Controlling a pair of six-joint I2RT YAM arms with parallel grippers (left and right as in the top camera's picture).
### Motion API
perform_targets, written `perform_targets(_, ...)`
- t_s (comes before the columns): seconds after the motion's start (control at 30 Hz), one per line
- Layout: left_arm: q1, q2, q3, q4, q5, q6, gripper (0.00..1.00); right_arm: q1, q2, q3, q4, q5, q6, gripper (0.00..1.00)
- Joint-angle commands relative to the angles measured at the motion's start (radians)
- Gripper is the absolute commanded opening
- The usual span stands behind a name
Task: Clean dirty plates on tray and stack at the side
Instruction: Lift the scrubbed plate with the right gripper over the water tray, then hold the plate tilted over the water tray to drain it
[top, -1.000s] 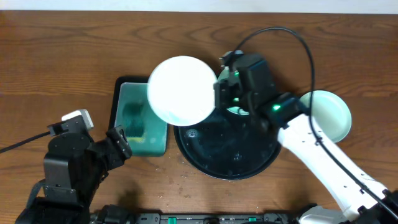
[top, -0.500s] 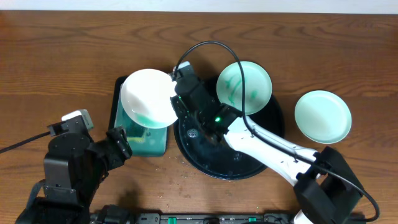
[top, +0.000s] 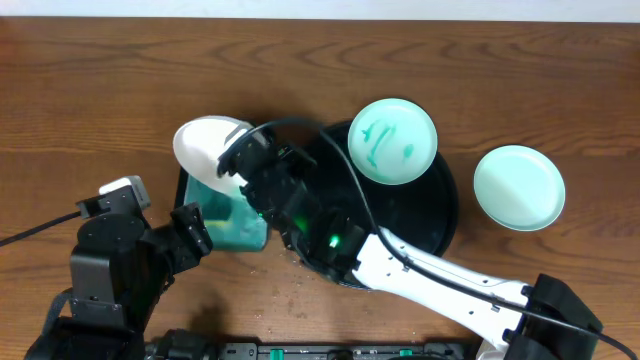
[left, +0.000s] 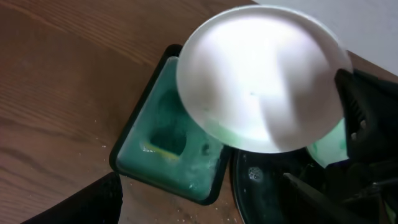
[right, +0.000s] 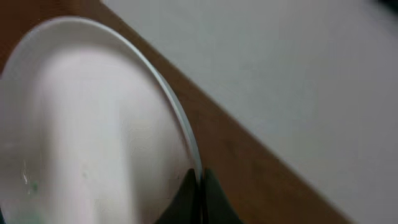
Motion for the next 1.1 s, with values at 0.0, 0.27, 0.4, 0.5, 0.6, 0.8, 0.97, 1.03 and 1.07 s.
perform_targets(0.0,0.003,0.0,0.017,-0.002,0.006,0.006,0.8,0.02,-0.011,0.014,0.039,0.11,-0.173,0.01)
perform_targets(0.27,0.003,0.0,0.017,-0.002,0.006,0.006,0.8,0.058,-0.011,0.014,0.135,0.163,-0.365,0.01)
perform_targets(0.4,0.003,0.0,0.017,-0.002,0.006,0.006,0.8,0.065,-0.011,0.014,0.159,0.165,-0.403,0.01)
perform_targets(0.5,0.003,0.0,0.017,-0.002,0.006,0.006,0.8,0.066,-0.011,0.014,0.17,0.177,-0.403,0.01)
perform_targets(0.6,0.003,0.0,0.017,-0.002,0.006,0.006,0.8,0.066,-0.011,0.014,0.17,0.181,-0.403,0.01)
perform_targets(0.8,0.003,0.0,0.017,-0.002,0.006,0.006,0.8,0.066,-0.011,0.014,0.171,0.181,-0.403,0.01)
perform_targets(0.97,0.003,0.0,0.017,-0.002,0.006,0.006,0.8,0.066,-0.011,0.014,0.171,0.181,-0.403,0.01)
perform_targets(1.03,0.003,0.0,0.017,-0.002,0.006,0.006,0.8,0.066,-0.011,0.014,0.172,0.181,-0.403,0.01)
perform_targets(1.07,0.003,0.0,0.017,-0.002,0.006,0.006,0.8,0.067,-0.011,0.014,0.178,0.181,-0.406,0.01)
